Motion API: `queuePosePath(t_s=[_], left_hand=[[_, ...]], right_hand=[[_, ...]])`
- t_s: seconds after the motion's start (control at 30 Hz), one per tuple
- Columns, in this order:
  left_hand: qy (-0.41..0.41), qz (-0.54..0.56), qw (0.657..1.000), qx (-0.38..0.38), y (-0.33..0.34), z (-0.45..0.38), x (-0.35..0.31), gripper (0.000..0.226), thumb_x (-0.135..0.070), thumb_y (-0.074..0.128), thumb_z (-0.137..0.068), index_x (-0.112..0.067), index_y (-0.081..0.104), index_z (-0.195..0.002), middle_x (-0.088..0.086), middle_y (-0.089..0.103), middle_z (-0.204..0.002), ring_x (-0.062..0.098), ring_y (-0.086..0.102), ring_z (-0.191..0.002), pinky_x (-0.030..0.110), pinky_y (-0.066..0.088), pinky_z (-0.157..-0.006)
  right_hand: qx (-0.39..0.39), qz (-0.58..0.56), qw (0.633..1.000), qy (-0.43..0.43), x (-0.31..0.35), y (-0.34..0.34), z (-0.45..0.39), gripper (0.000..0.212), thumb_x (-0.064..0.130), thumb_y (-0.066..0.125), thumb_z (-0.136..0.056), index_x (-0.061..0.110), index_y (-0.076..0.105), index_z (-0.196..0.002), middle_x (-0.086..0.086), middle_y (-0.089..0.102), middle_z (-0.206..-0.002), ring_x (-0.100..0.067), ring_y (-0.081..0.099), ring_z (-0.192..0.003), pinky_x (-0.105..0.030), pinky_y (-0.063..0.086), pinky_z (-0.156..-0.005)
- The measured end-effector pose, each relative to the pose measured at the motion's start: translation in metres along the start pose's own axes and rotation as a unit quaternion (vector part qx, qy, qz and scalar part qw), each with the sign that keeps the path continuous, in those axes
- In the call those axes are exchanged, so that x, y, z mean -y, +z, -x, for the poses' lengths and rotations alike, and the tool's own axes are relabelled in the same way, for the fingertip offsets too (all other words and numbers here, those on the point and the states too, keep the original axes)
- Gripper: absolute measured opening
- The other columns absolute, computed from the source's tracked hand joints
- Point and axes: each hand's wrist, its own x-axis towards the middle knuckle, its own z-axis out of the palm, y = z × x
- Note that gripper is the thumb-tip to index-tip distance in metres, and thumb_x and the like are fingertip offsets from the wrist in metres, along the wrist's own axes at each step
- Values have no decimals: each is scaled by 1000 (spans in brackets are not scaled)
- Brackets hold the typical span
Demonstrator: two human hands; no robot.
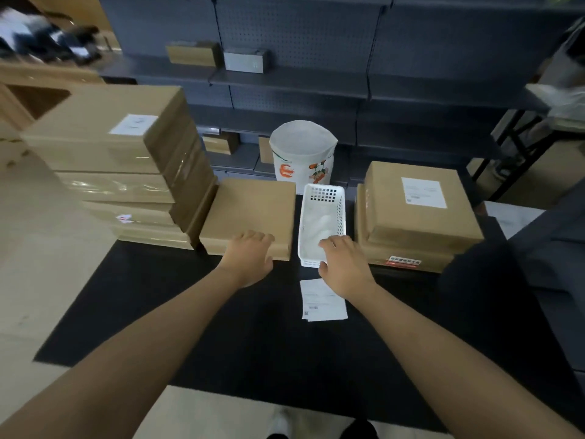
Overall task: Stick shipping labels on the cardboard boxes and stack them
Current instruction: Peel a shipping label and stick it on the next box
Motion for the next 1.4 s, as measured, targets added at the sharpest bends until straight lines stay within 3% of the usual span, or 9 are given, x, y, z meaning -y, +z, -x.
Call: queuePosePath(t_s=[0.2, 0.47, 0.77, 0.9, 1.0, 1.13, 1.27, 1.4], left_hand=[[7, 13, 1000, -1, -4, 29, 41, 39, -27, 48, -91, -18, 47, -128, 2, 57, -124, 23, 50, -115, 32, 37, -97], [-43, -61, 997, 15, -19, 67, 91, 37, -29, 48, -90, -16, 50, -124, 5, 58, -122, 24, 53, -112, 37, 38, -96], [-45, -27, 999, 14, -10, 51, 153, 34, -26, 48, -89, -16, 52, -121, 4, 60, -116, 24, 53, -106, 35, 38, -90], [-41, 30, 998, 32, 1, 23, 185, 38, -25, 50, -90, -15, 50, -126, 5, 57, -120, 25, 52, -110, 36, 42, -92], [-49, 137, 988, 47, 10, 3, 193, 43, -24, 52, -90, -13, 46, -131, 7, 51, -129, 24, 49, -115, 36, 43, -95], [-38, 241, 968, 60, 24, -16, 185, 57, -24, 53, -93, -7, 32, -142, 12, 34, -145, 27, 38, -129, 35, 35, -106], [-102, 334, 936, 37, 45, -45, 185, 67, -23, 57, -90, -3, 23, -144, 15, 24, -149, 31, 33, -133, 40, 31, -111], [-199, 393, 897, 31, 63, -69, 184, 77, -32, 56, -92, -6, 11, -150, 18, 24, -151, 35, 29, -137, 48, 29, -113]], right_hand=[[8, -50, 998, 34, 53, 2, 2, 42, 22, 52, -91, 16, 48, -133, -3, 53, -129, -23, 44, -120, -32, 35, -99], [-10, -59, 998, -8, 99, 10, -15, 39, 21, 53, -89, 15, 53, -127, -4, 55, -124, -24, 47, -115, -32, 40, -97], [14, -42, 999, 5, 143, 24, -60, 41, 17, 52, -90, 16, 51, -130, -5, 53, -127, -25, 44, -119, -33, 38, -100], [41, -49, 997, 52, 160, 38, -90, 42, 20, 54, -90, 17, 51, -131, -5, 52, -129, -25, 42, -121, -34, 37, -101], [50, -82, 989, 109, 167, 50, -103, 41, 22, 56, -88, 17, 53, -128, -6, 52, -127, -26, 43, -120, -36, 39, -100], [25, -159, 967, 196, 163, 61, -108, 45, 25, 59, -86, 14, 52, -130, -8, 48, -132, -26, 41, -123, -33, 35, -103], [-20, -256, 915, 311, 143, 66, -123, 57, 26, 64, -84, 11, 45, -136, -11, 41, -138, -28, 34, -129, -37, 35, -107], [-42, -322, 865, 383, 122, 78, -142, 56, 31, 60, -88, 8, 43, -136, -14, 45, -135, -32, 42, -125, -45, 41, -103]])
